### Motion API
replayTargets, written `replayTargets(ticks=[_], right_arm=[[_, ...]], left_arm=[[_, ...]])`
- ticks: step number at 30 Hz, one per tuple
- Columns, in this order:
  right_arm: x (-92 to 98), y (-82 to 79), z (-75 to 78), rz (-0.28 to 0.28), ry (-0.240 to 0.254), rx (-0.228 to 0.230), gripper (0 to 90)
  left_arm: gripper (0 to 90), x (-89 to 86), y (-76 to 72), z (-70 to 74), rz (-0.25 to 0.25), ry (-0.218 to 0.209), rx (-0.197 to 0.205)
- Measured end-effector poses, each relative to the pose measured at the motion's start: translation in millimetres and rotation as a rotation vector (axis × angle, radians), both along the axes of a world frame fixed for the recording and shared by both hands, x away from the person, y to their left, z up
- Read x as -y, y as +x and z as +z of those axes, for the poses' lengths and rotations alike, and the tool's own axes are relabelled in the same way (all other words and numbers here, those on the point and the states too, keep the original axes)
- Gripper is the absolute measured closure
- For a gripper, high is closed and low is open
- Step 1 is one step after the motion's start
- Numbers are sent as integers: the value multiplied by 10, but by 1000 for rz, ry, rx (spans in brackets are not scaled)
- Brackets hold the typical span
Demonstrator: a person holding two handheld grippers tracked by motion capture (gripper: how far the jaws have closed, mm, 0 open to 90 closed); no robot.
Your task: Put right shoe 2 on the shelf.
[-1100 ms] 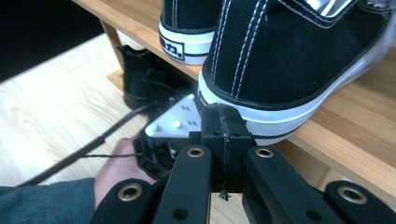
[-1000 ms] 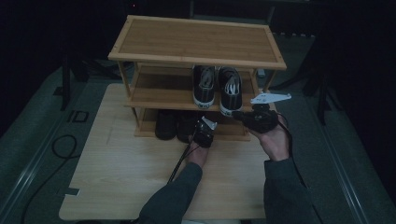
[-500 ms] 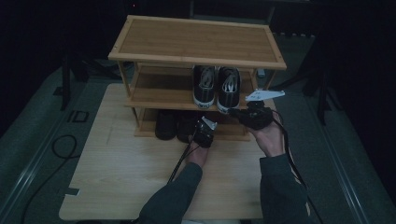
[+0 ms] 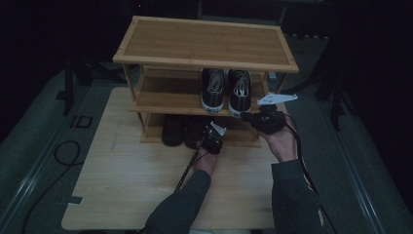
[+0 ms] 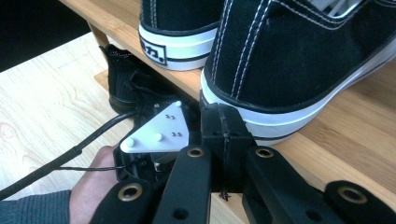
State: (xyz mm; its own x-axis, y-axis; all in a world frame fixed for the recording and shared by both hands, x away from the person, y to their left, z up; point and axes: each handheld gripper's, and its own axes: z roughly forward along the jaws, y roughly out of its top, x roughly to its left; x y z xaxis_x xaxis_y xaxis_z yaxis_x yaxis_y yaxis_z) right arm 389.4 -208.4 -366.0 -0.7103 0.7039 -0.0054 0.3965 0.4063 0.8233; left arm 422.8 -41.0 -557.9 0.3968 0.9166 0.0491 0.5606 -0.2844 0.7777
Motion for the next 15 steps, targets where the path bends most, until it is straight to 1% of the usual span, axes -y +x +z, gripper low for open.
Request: replayTargets(ticks=[2, 3, 4, 5, 15], right_arm=[[22, 11, 4, -8, -2, 3, 900], [27, 20, -1, -18, -12, 6, 900], [37, 36, -8, -15, -8, -1, 900], [46, 46, -13, -7, 5, -8, 900], [3, 69, -14, 12, -7, -7, 900]], left_arm=[[900, -1, -1, 1, -5, 3, 0], [900, -2, -2, 3, -6, 6, -1], [900, -2, 0, 2, -5, 3, -1], [900, -2, 0, 2, -5, 3, -2], [900, 1, 2, 1, -3, 3, -2]])
